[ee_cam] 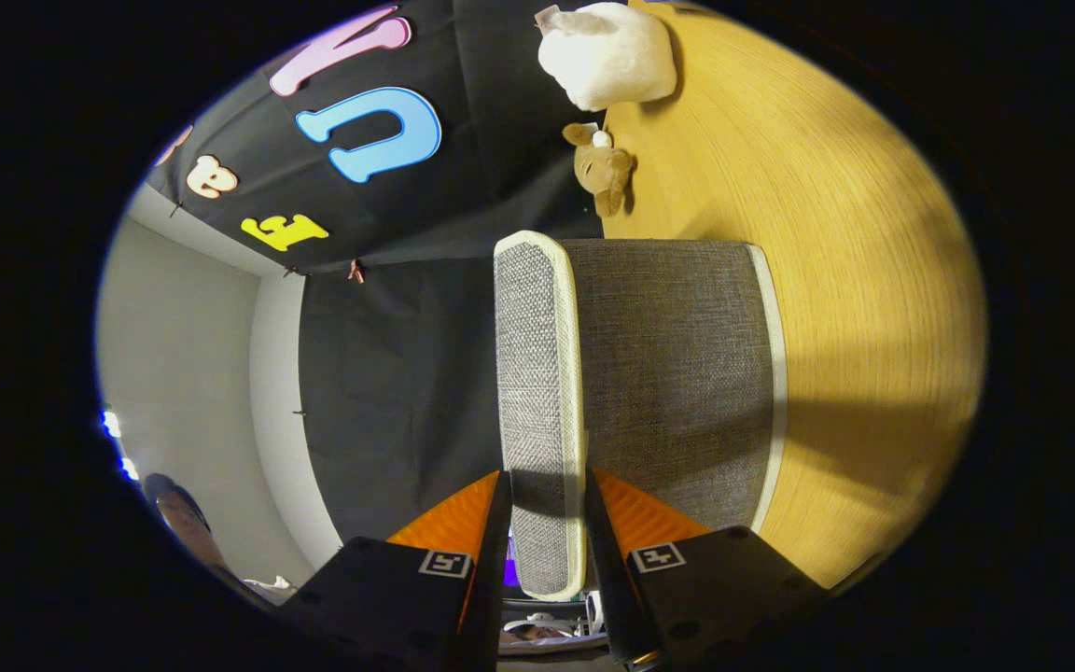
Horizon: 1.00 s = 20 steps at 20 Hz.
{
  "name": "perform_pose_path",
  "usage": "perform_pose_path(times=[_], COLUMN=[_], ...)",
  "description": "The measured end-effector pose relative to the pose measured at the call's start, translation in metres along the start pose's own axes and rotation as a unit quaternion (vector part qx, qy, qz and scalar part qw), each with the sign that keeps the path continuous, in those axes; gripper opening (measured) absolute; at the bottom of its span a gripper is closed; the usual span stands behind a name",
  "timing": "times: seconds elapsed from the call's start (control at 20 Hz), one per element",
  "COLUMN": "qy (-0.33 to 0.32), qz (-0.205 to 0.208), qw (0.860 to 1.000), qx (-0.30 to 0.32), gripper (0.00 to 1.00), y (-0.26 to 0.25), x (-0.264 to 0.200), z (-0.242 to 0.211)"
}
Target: Open the storage box then place both shoes into the box .Put the left shoe in first, then the right shoe, with the right side of both shoes facing outward in a uniform manner.
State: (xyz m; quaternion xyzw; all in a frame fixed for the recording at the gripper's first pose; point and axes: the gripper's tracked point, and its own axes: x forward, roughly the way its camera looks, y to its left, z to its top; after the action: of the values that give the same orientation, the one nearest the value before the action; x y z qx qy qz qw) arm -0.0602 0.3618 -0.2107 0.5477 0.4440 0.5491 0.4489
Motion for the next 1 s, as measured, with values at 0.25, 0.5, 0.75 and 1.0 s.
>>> perform_pose_path(times=[0.25, 0.5, 0.75, 1.0], qy=[-0.028, -0.065, -0.070, -0.050], qz=[-0.003, 0.000, -0.017, -0.027], qw=[0.998, 0.990, 0.978, 0.956], qx=[-0.056, -0.128, -0.195, -0.288], gripper=[0.05, 0.05, 0.05, 0.05], y=[0.024, 0.074, 0.128, 0.179], x=[-0.007, 0.004, 0.044, 0.105], z=[0.000, 0.004, -0.001, -0.019])
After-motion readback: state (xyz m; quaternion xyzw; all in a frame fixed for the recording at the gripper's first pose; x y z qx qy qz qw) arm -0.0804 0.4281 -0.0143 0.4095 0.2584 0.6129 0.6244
